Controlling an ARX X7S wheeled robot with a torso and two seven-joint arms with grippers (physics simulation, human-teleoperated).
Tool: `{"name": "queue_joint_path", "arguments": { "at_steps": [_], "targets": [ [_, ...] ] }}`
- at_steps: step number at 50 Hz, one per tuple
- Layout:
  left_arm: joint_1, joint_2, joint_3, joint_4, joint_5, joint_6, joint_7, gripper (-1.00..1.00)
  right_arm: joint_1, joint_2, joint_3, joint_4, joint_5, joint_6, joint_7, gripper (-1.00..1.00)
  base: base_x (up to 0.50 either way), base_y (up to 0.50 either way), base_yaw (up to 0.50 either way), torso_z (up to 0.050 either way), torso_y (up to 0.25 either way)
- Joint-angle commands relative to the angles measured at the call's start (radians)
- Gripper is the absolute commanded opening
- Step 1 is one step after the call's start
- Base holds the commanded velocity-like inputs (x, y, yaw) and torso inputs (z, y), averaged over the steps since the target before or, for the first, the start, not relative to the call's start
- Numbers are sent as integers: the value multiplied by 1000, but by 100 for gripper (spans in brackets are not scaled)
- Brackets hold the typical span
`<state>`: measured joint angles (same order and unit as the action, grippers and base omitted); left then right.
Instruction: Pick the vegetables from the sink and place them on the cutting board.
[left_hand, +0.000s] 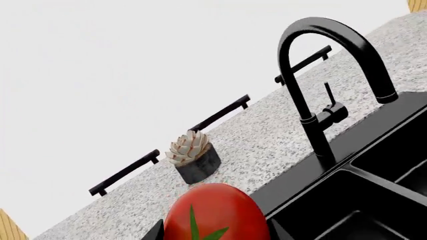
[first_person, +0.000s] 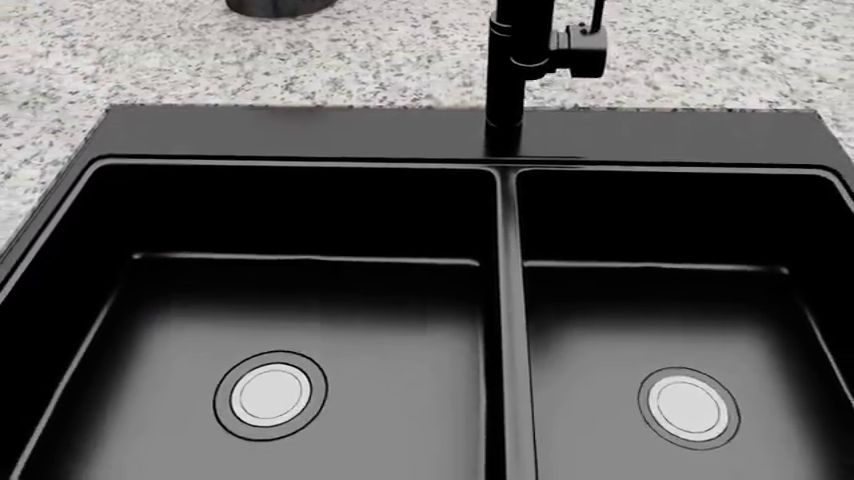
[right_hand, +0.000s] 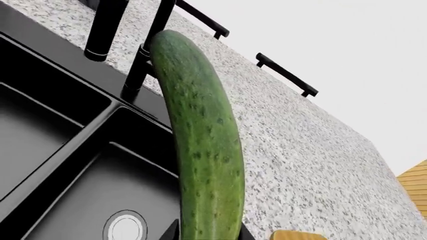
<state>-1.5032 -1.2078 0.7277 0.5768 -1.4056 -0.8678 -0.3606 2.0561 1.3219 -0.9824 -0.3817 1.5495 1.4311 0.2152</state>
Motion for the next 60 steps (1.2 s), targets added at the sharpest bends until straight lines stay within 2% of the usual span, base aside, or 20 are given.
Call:
{"name": "queue_joint_path", "arguments": {
  "at_steps": [1, 9, 18, 29, 34, 38, 46, 60],
  "targets": [
    [-63, -5, -38, 52, -148, -52, -115, -100, 16, 45, 27, -37, 95, 6, 73, -100, -500, 12, 0, 0, 0],
    [-4, 45, -25, 57, -79, 14, -99, -100, -43, 28, 11, -72, 241, -117, 247, -100, -500, 10, 0, 0, 0],
    [20, 47, -17, 112, -123, 19, -104, -100, -105, 103, -10, -164, 317, -187, 296, -100, -500, 10, 0, 0, 0],
    [27, 69, -14, 121, -118, 29, -104, -100, -117, 100, -2, -177, 323, -234, 320, -100, -500, 10, 0, 0, 0],
    [-1, 107, -15, 98, -103, 20, -108, -100, -122, 102, 3, -190, 327, -256, 324, -100, -500, 11, 0, 0, 0],
    [-57, 146, -16, 63, -114, -12, -121, -100, -115, 94, 15, -190, 281, -253, 303, -100, 0, 0, 0, 0, 0],
    [-55, 201, 9, 45, -85, -19, -113, -100, -122, 72, 11, -205, 326, -261, 334, -100, 0, -500, 0, 0, 0],
    [-36, 232, 22, 27, -46, -2, -86, -100, -72, 32, 30, -154, 328, -184, 333, -100, 0, -500, 0, 0, 0]
  ]
}}
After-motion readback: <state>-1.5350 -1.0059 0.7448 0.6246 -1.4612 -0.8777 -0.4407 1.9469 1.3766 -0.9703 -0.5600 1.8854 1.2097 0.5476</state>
